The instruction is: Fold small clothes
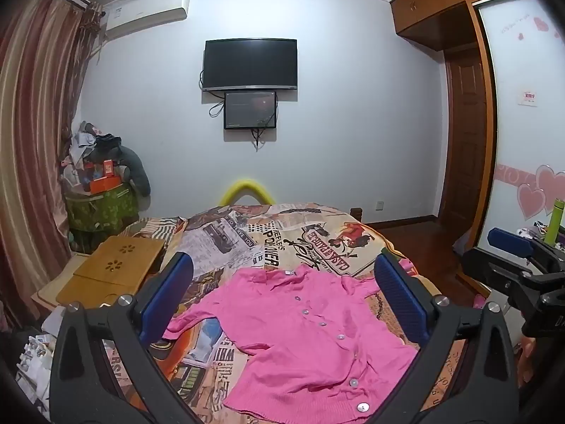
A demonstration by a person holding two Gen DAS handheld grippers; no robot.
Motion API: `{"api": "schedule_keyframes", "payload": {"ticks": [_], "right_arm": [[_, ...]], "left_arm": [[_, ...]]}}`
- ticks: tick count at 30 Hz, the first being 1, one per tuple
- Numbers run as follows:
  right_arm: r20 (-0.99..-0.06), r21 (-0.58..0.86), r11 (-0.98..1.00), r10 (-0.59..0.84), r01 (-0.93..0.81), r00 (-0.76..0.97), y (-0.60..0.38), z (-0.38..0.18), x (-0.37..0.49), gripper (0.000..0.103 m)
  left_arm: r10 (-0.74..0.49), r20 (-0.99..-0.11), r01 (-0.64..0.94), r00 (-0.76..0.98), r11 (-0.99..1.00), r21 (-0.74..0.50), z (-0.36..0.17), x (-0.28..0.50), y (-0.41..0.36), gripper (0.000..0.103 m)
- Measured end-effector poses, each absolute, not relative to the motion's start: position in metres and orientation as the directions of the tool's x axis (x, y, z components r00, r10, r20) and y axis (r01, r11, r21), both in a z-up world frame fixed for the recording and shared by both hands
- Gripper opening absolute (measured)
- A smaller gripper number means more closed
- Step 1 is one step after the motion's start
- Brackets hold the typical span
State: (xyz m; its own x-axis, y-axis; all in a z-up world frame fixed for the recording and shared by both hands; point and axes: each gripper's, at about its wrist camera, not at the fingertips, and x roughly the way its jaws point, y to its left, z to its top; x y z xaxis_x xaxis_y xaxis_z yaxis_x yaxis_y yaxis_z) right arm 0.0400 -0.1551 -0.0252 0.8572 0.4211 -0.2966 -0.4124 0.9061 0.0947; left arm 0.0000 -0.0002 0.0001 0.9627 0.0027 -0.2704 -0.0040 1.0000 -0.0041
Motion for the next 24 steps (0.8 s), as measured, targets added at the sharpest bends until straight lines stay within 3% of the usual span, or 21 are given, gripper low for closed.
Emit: {"api": "schedule_keyframes", "payload": {"ticks": [24], "right_arm": [[-0.318,0.081,0.914,0.401,-0.397,0.859,-0.155,-0.036,0.044,0.103]], "left_arm": [[0.006,-0.269,-0.008,0.963,1.0,-0.003,-0.005,-0.005,0.003,0.103]]}}
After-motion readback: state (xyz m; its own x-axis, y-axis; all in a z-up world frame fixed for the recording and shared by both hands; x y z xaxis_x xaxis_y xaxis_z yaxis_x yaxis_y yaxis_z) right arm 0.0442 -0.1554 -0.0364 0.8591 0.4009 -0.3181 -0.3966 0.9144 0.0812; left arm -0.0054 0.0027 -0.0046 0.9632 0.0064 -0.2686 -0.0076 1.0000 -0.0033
